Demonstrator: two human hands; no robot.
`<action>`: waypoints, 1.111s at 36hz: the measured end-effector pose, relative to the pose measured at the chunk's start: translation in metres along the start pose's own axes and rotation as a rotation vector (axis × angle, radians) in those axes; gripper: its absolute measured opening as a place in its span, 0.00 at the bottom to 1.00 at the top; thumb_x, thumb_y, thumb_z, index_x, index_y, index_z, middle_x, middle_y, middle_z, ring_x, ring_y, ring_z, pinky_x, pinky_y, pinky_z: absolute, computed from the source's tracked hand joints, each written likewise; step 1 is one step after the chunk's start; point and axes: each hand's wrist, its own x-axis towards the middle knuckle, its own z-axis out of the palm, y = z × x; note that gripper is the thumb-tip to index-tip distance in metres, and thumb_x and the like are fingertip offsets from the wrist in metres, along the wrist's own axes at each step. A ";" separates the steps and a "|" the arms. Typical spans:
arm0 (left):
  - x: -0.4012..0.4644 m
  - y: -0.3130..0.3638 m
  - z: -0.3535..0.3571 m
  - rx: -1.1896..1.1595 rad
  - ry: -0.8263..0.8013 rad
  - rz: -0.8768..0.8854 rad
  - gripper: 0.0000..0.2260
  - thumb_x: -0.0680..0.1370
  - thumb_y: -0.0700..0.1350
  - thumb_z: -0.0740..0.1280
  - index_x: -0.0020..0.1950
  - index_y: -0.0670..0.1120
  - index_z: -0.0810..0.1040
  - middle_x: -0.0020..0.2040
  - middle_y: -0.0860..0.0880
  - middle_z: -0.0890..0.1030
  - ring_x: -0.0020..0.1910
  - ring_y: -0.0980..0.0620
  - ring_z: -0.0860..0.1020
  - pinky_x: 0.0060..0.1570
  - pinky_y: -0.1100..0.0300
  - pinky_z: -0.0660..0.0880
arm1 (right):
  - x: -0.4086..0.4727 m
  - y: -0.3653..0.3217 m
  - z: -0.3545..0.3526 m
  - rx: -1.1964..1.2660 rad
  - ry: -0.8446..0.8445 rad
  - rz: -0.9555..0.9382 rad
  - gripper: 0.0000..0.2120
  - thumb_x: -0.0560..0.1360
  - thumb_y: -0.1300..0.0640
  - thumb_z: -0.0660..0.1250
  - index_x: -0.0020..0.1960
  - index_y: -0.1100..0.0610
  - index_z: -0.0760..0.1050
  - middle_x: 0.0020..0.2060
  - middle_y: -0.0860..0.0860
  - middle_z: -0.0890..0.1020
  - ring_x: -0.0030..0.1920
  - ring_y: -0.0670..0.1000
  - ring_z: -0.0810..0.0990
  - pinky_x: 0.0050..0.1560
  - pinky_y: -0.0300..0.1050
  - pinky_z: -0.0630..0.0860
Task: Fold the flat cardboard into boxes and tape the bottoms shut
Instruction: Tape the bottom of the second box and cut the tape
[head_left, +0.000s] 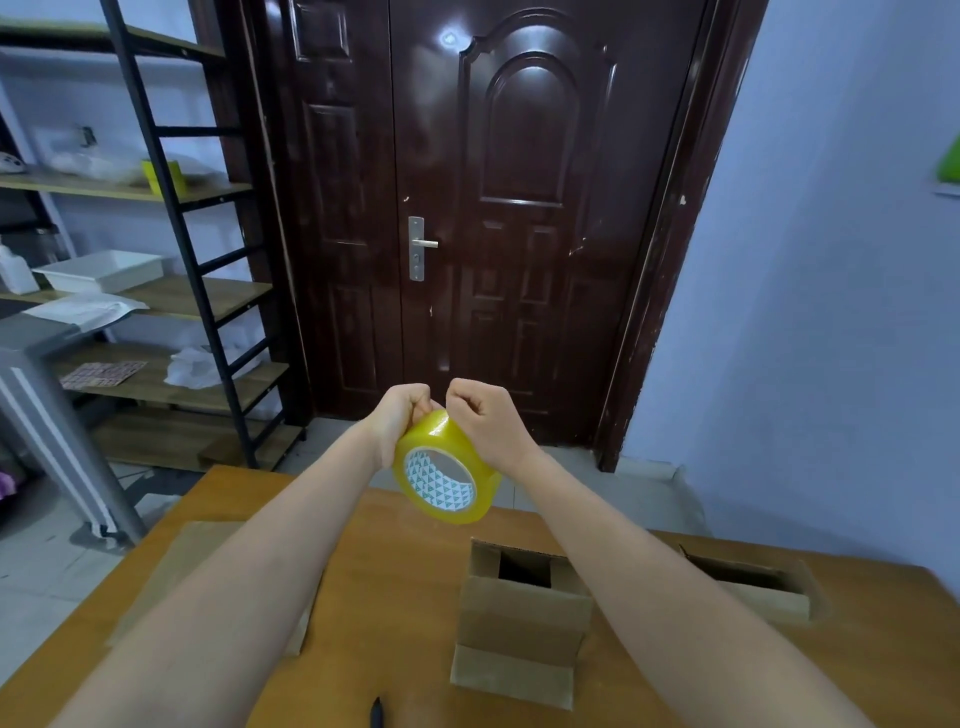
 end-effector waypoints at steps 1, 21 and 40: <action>-0.002 0.001 0.001 0.009 -0.008 -0.006 0.15 0.63 0.37 0.54 0.16 0.46 0.64 0.19 0.51 0.62 0.17 0.54 0.60 0.21 0.69 0.61 | -0.001 0.001 0.000 0.024 0.003 0.006 0.13 0.75 0.64 0.59 0.33 0.55 0.68 0.28 0.47 0.69 0.32 0.44 0.66 0.34 0.41 0.65; -0.008 0.008 0.003 0.005 -0.037 -0.036 0.12 0.61 0.39 0.55 0.16 0.46 0.65 0.19 0.51 0.62 0.18 0.55 0.61 0.23 0.69 0.62 | 0.001 -0.011 -0.004 0.070 0.013 0.029 0.17 0.77 0.63 0.56 0.32 0.49 0.70 0.29 0.43 0.73 0.34 0.43 0.70 0.39 0.42 0.68; -0.002 0.008 0.010 0.070 -0.065 -0.068 0.19 0.71 0.40 0.54 0.20 0.45 0.68 0.20 0.50 0.65 0.18 0.54 0.65 0.26 0.65 0.64 | -0.013 -0.006 -0.009 0.100 0.074 0.017 0.11 0.76 0.58 0.56 0.39 0.55 0.74 0.34 0.48 0.76 0.37 0.46 0.73 0.41 0.44 0.71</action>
